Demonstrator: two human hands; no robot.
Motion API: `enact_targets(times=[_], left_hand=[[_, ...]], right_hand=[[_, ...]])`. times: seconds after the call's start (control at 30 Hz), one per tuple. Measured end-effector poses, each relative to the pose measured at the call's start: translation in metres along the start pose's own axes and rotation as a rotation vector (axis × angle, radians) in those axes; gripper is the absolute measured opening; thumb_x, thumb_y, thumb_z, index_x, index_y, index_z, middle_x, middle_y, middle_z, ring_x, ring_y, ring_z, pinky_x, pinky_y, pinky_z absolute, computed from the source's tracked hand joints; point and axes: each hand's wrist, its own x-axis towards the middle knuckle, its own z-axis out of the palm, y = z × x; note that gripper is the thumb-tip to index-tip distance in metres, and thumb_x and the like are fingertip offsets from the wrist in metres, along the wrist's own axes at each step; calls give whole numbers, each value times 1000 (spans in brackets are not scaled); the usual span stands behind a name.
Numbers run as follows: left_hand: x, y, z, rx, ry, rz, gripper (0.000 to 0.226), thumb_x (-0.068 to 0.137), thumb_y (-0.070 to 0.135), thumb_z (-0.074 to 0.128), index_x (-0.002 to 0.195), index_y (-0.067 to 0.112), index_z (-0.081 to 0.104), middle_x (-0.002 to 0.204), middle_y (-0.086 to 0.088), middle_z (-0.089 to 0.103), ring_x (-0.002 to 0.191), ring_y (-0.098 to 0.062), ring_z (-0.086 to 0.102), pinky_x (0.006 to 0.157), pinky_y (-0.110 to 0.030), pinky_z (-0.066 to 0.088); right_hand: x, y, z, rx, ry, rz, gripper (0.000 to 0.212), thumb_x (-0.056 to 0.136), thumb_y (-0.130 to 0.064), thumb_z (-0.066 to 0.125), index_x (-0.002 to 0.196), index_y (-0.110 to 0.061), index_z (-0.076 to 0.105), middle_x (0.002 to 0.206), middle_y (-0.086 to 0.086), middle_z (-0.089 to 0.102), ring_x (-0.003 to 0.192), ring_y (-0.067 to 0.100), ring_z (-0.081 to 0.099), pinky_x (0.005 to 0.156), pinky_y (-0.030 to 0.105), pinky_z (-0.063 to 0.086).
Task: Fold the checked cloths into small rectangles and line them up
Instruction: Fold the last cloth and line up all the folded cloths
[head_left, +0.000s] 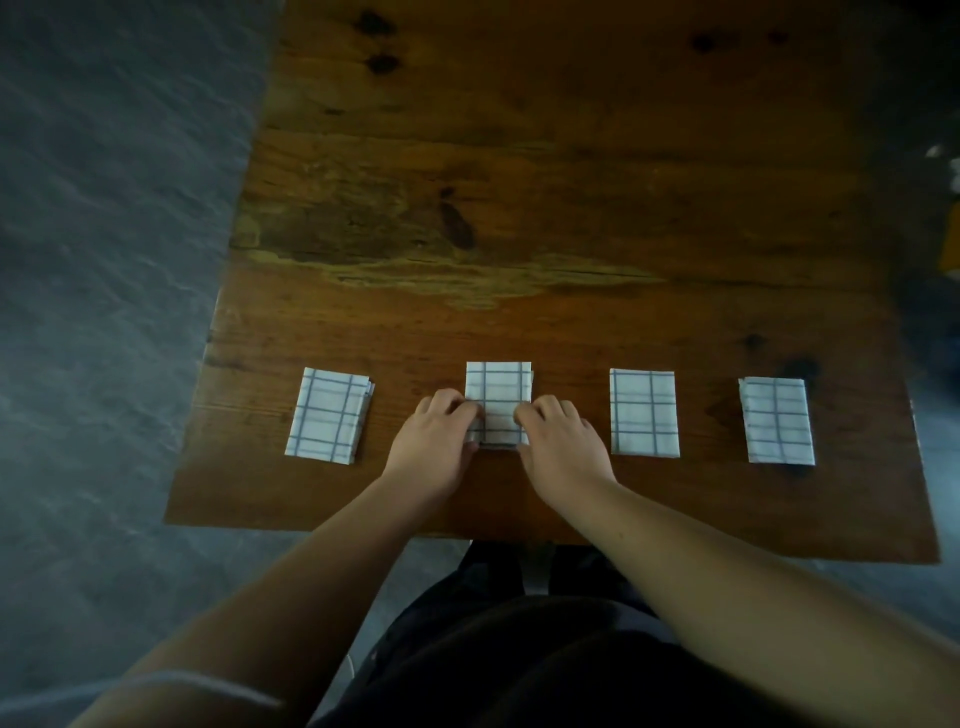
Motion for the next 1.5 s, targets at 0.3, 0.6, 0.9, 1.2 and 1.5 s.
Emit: enact_targets(times=[0.3, 0.6, 0.9, 1.2, 1.5], left_hand=[[-4, 0, 4, 30, -17, -1, 49, 96, 25, 62, 143, 25, 46, 147, 1, 39, 133, -21, 40, 107, -38, 43], [-9, 4, 5, 18, 3, -48, 40, 99, 27, 54, 139, 28, 48, 143, 0, 43, 130, -22, 42, 104, -40, 45], [-19, 12, -4, -33, 33, -113, 44, 100, 25, 55, 143, 30, 47, 151, 0, 40, 140, -23, 36, 111, -41, 38], [-49, -30, -29, -46, 75, -202, 49, 96, 24, 60, 143, 27, 45, 148, 3, 43, 137, -19, 42, 107, -38, 45], [-65, -137, -81, -9, 14, -182, 41, 93, 25, 66, 130, 29, 50, 142, 1, 40, 133, -19, 41, 103, -38, 47]], right_hand=[[-4, -1, 3, 30, -4, -22, 38, 101, -33, 56, 136, -26, 45, 134, 0, 47, 119, 18, 48, 98, 34, 48], [-3, 3, -1, 46, -21, -65, 36, 102, -26, 53, 137, -26, 46, 136, -1, 48, 120, 18, 47, 99, 34, 46], [-7, 7, -7, 80, 3, -99, 35, 101, -36, 53, 132, -24, 45, 131, -2, 47, 115, 16, 47, 96, 32, 47], [4, -57, -13, 109, 22, -222, 32, 101, -36, 53, 131, -27, 46, 131, -3, 50, 120, 17, 49, 99, 35, 47], [32, -157, 13, 78, -22, -134, 41, 100, -37, 54, 139, -29, 42, 137, -2, 49, 125, 18, 48, 101, 38, 46]])
